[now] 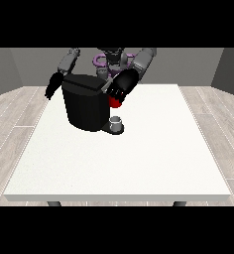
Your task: Insert the coffee pod into the coffee machine and close the lid
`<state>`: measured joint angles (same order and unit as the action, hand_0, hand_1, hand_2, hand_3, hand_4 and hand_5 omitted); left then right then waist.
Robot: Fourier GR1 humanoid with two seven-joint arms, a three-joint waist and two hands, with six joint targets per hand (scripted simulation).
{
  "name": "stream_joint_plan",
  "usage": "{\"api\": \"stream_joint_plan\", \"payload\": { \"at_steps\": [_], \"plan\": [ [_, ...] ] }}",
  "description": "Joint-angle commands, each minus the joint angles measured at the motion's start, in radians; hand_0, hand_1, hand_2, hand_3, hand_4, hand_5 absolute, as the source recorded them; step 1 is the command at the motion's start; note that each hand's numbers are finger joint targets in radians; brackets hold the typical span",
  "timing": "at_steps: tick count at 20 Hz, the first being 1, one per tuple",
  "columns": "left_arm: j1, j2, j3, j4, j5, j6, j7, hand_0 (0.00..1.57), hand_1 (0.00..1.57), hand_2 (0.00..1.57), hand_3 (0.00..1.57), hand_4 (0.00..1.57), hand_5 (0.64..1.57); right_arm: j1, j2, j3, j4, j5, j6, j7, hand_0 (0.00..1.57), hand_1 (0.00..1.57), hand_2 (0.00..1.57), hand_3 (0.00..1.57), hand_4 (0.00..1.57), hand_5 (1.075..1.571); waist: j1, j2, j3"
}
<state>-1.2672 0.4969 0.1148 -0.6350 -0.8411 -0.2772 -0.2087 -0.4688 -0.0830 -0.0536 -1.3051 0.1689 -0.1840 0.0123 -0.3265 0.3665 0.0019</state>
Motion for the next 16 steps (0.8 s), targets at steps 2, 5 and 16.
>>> {"api": "stream_joint_plan", "payload": {
  "at_steps": [2, 5, 16],
  "plan": [
    [-0.065, -0.009, 0.010, 0.004, 0.002, 0.012, -0.004, 1.25, 1.25, 1.21, 0.95, 0.00, 1.571, -0.068, 0.039, 0.016, 0.008, 0.029, -0.055, 0.029, 0.00, 0.00, 0.00, 0.00, 0.08, 1.571, 0.011, 0.032, -0.0018],
    [-0.046, 0.002, 0.009, 0.006, -0.007, 0.034, -0.031, 1.22, 1.22, 1.20, 0.98, 0.00, 1.571, -0.064, -0.003, -0.001, 0.011, 0.021, -0.023, 0.031, 0.00, 0.00, 0.00, 0.00, 0.10, 1.571, -0.001, 0.046, -0.0018],
    [-0.060, 0.043, -0.024, -0.007, -0.070, 0.076, -0.080, 0.74, 0.74, 0.87, 0.65, 0.00, 1.571, -0.057, 0.021, 0.022, 0.007, 0.043, -0.042, 0.020, 0.00, 0.00, 0.00, 0.00, 0.16, 1.571, -0.008, 0.062, -0.0016]
  ]
}}
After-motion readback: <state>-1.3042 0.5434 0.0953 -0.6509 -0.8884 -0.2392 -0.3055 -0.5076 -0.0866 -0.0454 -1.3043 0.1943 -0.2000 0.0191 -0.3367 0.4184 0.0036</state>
